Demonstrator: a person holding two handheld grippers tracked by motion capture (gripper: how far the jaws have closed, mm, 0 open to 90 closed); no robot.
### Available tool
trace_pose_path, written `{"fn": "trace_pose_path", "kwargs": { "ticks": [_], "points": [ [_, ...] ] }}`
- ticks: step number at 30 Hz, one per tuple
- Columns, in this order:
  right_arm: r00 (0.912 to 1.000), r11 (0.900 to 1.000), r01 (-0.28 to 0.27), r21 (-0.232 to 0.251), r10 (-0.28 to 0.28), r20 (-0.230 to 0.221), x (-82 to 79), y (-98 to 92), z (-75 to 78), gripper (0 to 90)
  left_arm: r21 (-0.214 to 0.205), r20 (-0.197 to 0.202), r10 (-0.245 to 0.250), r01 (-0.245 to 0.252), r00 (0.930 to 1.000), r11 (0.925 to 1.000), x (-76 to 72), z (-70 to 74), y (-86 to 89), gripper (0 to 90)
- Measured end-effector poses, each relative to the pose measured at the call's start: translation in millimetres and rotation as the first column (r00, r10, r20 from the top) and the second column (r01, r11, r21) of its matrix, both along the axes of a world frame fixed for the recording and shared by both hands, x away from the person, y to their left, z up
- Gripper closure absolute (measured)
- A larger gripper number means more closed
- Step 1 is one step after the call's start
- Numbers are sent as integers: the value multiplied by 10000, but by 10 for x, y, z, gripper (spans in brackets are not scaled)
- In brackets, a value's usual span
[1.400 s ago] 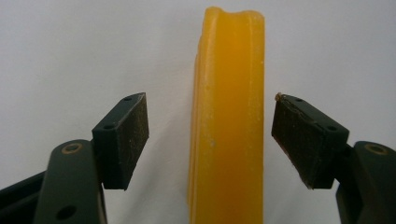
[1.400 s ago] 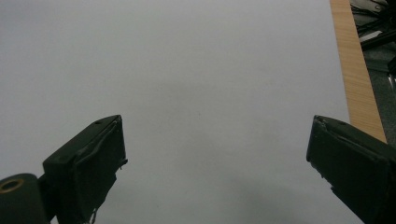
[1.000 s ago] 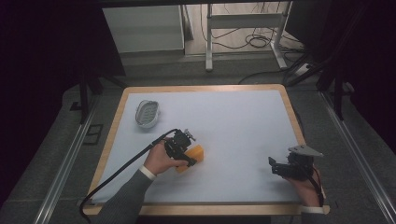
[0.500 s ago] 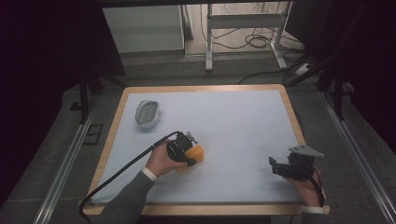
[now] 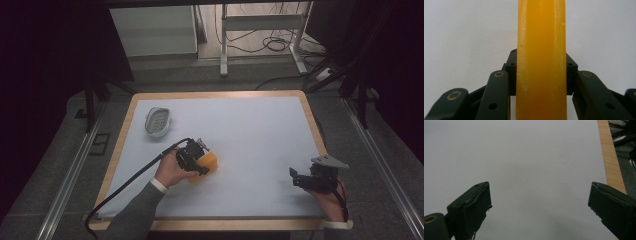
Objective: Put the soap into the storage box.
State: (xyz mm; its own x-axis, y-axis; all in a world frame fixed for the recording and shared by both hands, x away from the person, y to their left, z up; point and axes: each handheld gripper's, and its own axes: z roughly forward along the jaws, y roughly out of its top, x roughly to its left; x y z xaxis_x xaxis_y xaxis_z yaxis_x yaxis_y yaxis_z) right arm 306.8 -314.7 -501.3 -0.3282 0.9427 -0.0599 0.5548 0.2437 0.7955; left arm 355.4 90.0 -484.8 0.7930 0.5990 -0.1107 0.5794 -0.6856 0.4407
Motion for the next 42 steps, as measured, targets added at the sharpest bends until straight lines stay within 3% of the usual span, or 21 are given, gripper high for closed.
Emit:
{"fn": "trace_pose_path", "kwargs": {
  "ticks": [4,5,9,25,42],
  "points": [
    [10000,10000,-2,-4,2,25,-1,-3,2,46,-216,-4,149,-149,9999,9997,23,40,43,610],
    [10000,10000,14,-8,-14,34,-1,-1,0,46,-263,241,206,-200,9995,9995,18,80,67,611],
    [10000,10000,46,-10,-46,16,0,-2,-1,46,-504,175,263,-254,9995,9984,35,129,109,610],
    [10000,10000,80,-19,-80,-12,3,-13,-9,46,-954,441,929,-884,9947,9915,146,296,302,610],
    [9999,9999,121,-13,-121,-3,5,-39,-10,46,-1124,796,1432,-1338,9865,9846,278,530,478,610]
  ]
}}
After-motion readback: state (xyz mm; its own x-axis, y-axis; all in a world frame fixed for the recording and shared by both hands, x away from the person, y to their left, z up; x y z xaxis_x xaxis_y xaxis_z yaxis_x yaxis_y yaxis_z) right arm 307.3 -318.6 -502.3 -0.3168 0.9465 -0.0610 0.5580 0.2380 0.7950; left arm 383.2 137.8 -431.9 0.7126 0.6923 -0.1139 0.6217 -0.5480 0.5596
